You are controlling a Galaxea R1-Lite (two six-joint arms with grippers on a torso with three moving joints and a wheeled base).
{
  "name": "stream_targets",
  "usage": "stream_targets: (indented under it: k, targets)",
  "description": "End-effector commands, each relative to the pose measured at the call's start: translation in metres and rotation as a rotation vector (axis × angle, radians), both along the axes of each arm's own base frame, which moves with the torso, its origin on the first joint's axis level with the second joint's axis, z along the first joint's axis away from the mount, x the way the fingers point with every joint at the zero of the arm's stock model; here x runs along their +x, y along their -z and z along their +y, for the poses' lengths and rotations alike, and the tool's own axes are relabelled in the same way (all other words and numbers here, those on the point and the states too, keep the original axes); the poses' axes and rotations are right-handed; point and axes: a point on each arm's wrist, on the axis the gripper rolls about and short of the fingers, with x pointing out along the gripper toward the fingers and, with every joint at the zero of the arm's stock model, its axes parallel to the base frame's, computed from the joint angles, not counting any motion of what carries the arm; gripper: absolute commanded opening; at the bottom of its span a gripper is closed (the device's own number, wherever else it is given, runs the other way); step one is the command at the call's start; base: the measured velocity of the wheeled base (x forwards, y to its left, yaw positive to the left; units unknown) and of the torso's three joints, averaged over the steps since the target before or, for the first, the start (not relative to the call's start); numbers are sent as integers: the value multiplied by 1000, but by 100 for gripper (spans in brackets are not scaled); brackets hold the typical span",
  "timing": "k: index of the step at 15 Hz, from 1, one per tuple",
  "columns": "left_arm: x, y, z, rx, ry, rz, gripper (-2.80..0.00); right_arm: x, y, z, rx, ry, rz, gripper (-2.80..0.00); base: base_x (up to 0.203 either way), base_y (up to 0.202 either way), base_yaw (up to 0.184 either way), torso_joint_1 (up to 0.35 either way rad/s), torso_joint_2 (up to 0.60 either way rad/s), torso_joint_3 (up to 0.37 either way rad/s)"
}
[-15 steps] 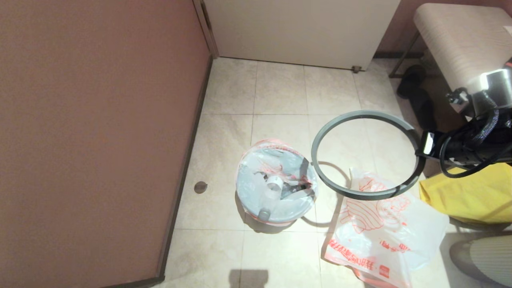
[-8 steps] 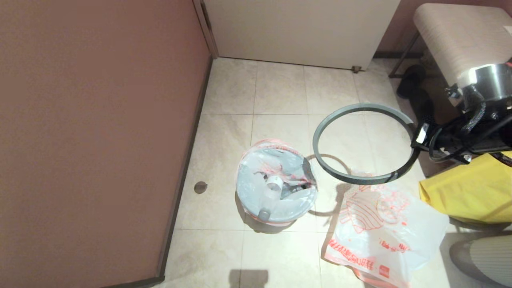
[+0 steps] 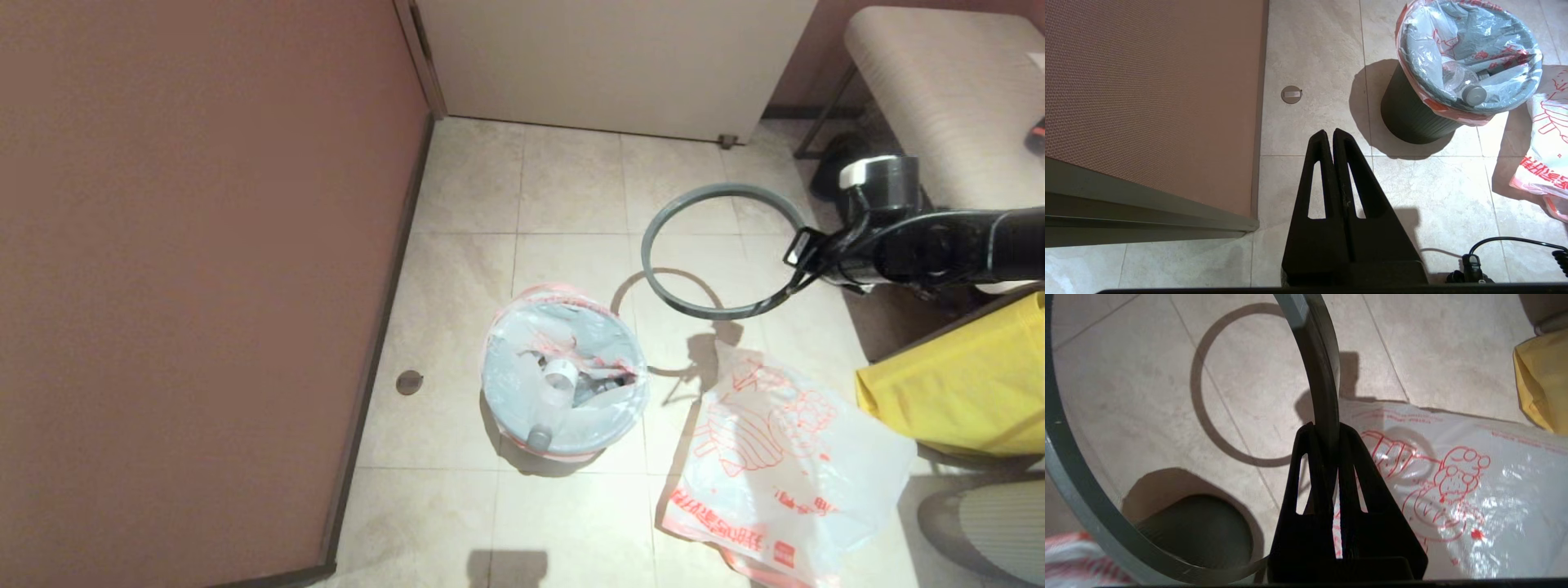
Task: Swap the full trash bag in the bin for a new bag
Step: Place the trash can ring on the floor
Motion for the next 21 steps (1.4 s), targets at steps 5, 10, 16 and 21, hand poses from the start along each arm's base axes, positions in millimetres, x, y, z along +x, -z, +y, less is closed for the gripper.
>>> stream_targets:
  k: [5,10,16,21]
  targets:
    - [0,0,0,-1,0,0,-280,85,154,-16,-296,-88,94,-280,0,0,0,0,0,0]
    - [0,0,0,-1,0,0,-280,94,217,9,-381,-351,88,-280,0,0,0,0,0,0]
    - [0,0,0,-1,0,0,-280,90,274,28,-411,-503,149,-280,0,0,0,0,0,0]
    - [0,0,0,-1,0,0,-280,92,277,32,-464,-510,90,-26,0,0,0,0,0,0]
